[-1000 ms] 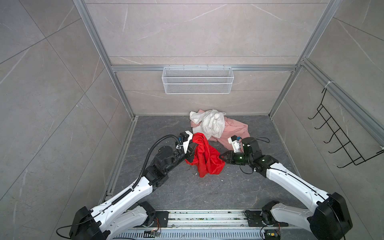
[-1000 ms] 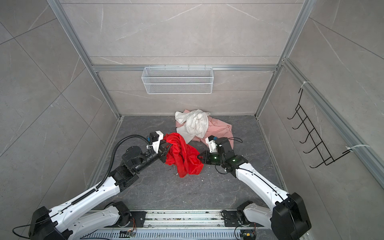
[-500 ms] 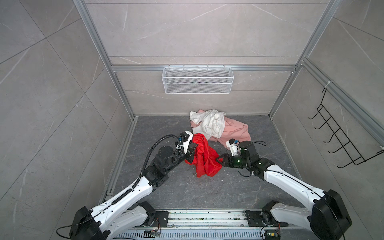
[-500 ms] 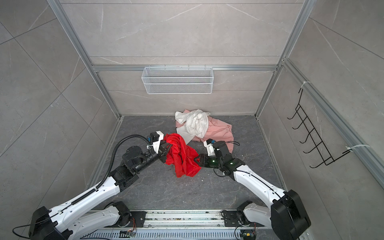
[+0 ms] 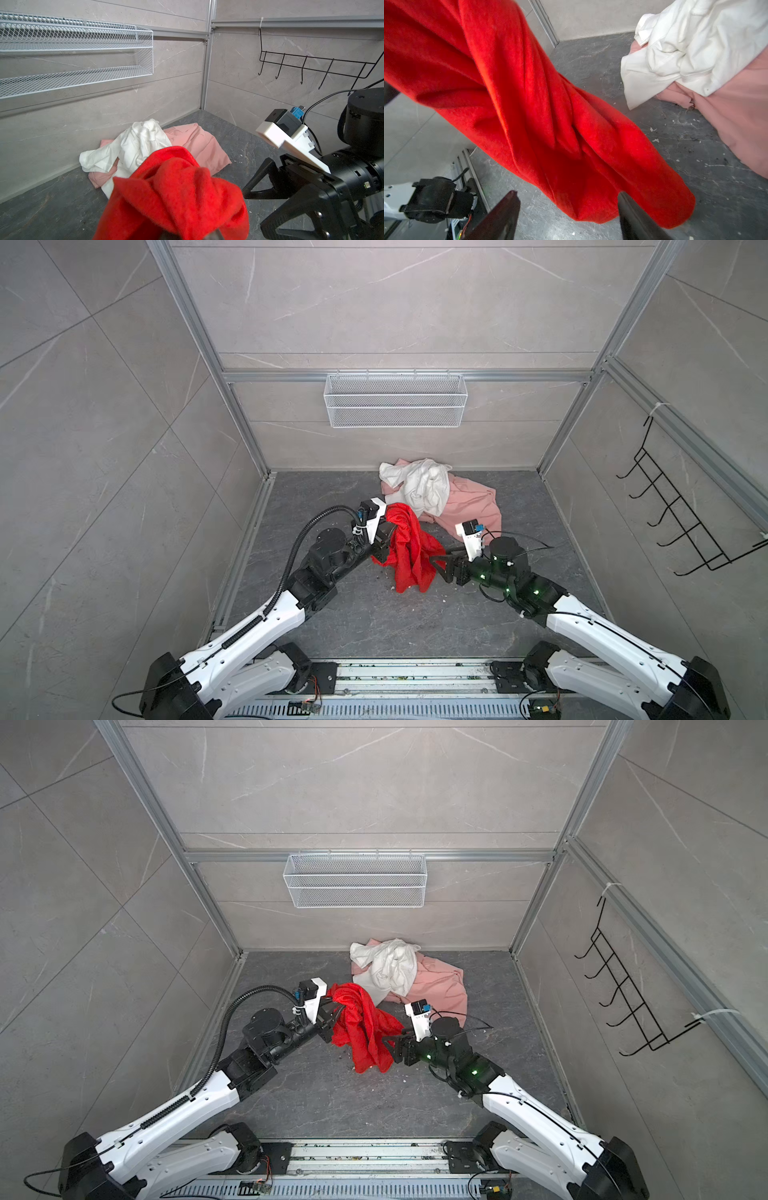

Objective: Pick out a specific cloth from the pile
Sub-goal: 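Draw both grippers back toward the robot, dragging the red cloth along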

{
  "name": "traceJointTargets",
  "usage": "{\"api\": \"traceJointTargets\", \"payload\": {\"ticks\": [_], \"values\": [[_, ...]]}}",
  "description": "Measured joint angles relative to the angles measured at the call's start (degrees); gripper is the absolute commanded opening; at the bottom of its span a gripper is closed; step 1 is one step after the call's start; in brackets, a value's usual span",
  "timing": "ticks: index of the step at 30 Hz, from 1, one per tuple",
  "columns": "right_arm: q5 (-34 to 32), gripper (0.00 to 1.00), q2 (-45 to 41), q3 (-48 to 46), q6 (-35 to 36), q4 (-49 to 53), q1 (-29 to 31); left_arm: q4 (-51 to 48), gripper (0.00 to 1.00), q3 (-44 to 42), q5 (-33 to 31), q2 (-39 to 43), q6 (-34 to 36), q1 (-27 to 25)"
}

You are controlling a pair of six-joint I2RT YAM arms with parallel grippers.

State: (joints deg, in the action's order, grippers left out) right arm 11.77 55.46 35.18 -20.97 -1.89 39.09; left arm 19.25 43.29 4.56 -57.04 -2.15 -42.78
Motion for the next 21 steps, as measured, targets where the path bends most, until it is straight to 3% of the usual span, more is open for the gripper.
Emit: {"api": "traceJointTargets", "payload": {"ticks": [7, 13, 21], "values": [[-10.69, 0.99, 4.07, -6.82, 12.09, -15.1, 12.87, -0.13, 0.0, 0.0, 0.0, -0.04, -0.72, 0.0], [-20.48, 1.0, 15.96, -11.13, 24.09, -36.28, 17.97, -0.17, 0.0, 0.0, 0.09, -0.04, -1.18, 0.0], [-30.93, 1.0, 29.31, -11.3, 33.0, -55.52, 18.53, -0.22, 0.0, 0.0, 0.17, -0.04, -2.03, 0.0]]}}
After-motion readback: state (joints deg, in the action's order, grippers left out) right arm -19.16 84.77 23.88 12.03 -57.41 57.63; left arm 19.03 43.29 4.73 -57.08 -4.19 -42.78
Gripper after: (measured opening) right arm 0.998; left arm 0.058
